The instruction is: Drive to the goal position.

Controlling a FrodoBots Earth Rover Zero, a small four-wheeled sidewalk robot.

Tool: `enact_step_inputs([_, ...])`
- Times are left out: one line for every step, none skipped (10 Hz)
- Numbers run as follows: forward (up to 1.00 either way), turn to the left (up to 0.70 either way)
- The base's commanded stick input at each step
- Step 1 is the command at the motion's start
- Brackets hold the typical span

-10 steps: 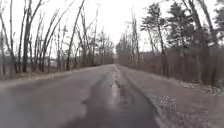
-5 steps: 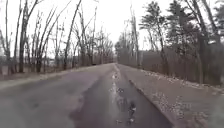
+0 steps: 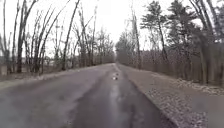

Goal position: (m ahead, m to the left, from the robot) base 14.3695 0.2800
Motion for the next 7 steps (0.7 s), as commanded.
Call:
enact_step_inputs([0.85, 0.0])
enact_step_inputs([0.85, 0.0])
enact_step_inputs([0.85, 0.0])
enact_step_inputs([0.85, 0.0])
enact_step_inputs([0.85, 0.0])
enact_step_inputs([0.85, 0.0])
enact_step_inputs([0.85, 0.0])
